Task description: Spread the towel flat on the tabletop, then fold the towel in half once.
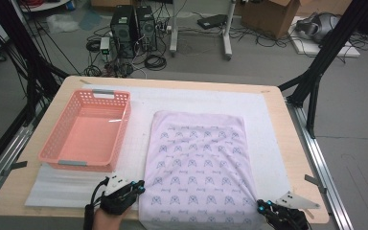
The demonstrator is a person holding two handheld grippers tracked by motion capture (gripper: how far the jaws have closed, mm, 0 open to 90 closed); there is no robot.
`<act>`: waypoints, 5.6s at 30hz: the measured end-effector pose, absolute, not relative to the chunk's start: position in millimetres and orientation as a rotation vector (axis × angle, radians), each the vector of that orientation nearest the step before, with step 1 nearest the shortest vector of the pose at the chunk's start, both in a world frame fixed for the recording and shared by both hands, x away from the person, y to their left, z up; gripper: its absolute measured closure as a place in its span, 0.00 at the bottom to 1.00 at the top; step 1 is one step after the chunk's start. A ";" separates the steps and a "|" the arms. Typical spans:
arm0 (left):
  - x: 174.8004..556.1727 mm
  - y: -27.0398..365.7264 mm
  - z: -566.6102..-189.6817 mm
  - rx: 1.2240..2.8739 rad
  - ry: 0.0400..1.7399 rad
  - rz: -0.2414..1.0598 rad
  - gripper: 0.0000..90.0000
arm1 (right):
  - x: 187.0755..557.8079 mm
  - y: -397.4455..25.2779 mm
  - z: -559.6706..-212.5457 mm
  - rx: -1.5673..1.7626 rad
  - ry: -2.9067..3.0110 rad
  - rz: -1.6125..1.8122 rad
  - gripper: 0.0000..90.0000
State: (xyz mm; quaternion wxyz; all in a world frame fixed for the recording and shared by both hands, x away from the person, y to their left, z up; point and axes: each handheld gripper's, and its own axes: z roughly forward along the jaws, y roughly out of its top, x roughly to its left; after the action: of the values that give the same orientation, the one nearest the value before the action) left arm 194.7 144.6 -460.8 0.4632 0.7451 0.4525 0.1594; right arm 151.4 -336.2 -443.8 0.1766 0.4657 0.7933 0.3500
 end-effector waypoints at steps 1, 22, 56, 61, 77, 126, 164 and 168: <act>192.1 145.9 -461.2 1.831 1.108 0.386 0.98 | 147.7 -340.3 -443.8 1.333 2.255 1.010 0.97; 218.2 142.3 -447.4 1.791 1.074 0.360 0.61 | 167.4 -338.8 -440.1 1.342 2.264 0.961 0.96; 309.0 119.2 -445.0 1.765 0.969 0.297 0.54 | 366.5 -327.4 -445.1 1.414 2.101 0.928 0.97; 302.7 120.6 -445.8 1.750 0.929 0.291 0.51 | 359.8 -333.7 -443.7 1.458 2.046 0.977 0.77; 291.3 123.1 -436.1 1.670 0.867 0.311 0.22 | 255.3 -344.9 -424.7 1.177 2.087 1.171 0.23; 331.4 111.3 -420.3 1.719 0.969 0.298 0.28 | 302.9 -342.6 -426.9 1.309 2.122 1.183 0.21; 379.1 98.3 -447.4 1.967 1.192 0.481 0.97 | 370.9 -323.4 -437.0 1.430 2.238 0.882 0.93; 384.1 102.9 -439.2 1.839 1.281 0.449 0.98 | 372.9 -323.3 -434.5 1.399 2.264 0.893 0.97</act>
State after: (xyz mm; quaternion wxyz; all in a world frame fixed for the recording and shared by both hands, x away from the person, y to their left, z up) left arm 384.1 102.9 -439.2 0.4151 0.7320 0.5099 0.1787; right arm 372.9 -323.3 -434.5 0.1666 0.4914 0.7952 0.3136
